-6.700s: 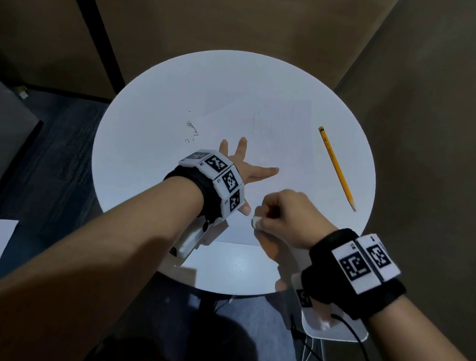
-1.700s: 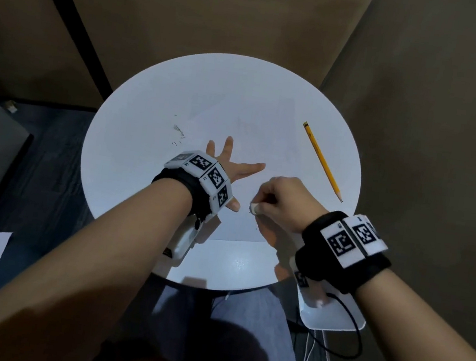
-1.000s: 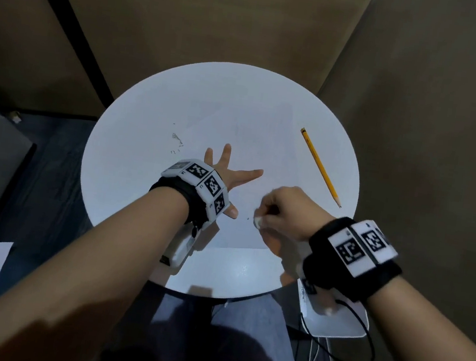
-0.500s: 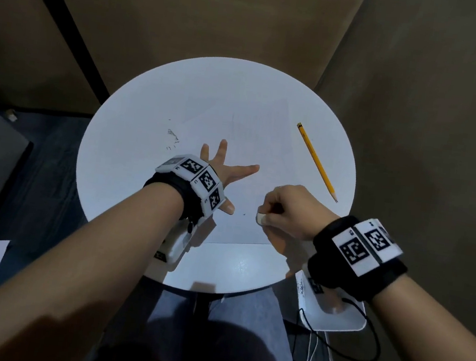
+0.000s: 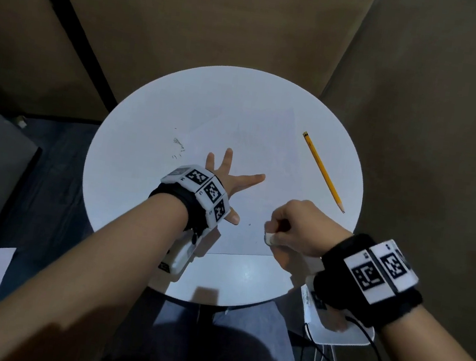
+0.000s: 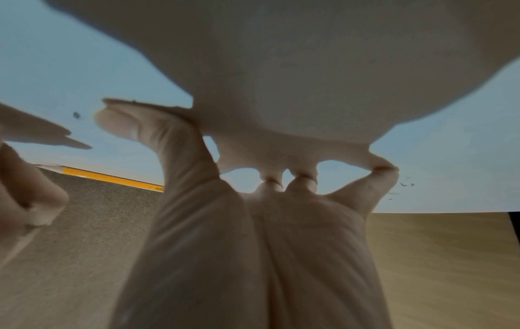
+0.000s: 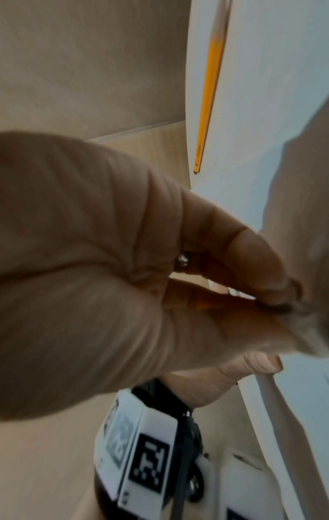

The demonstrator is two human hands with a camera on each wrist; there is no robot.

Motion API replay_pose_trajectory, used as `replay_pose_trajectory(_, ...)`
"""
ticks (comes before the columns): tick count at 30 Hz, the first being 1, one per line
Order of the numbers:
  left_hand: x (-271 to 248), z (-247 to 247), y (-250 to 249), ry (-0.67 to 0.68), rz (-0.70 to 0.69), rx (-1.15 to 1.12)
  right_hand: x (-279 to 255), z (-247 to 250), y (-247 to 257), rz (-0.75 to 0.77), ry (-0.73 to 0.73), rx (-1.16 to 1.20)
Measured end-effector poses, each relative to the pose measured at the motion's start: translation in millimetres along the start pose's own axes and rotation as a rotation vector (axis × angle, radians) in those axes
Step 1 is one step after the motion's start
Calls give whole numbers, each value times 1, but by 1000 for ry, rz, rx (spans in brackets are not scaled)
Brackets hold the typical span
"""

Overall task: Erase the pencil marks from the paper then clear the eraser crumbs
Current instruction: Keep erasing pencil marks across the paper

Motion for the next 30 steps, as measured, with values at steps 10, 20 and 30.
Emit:
replay_pose_trajectory(10,16,-3,5,-55,44,48,-4,5,-6,16,70,32)
replay_pose_trajectory(20,42,0,-3,-166,192,107,2,3,-1,42,25,24)
replay_pose_trajectory(30,58,-2,-4,-137,233,208,7,8,-3,45,41,44)
Point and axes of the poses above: each hand's wrist, its own x-axis towards the middle knuckle, its own z-axis out of the back of the hand, y = z × x, the point moved 2 cm from there along x, towards the middle knuckle, and after that the axes turned 11 degrees about y, right-handed, at the moved point
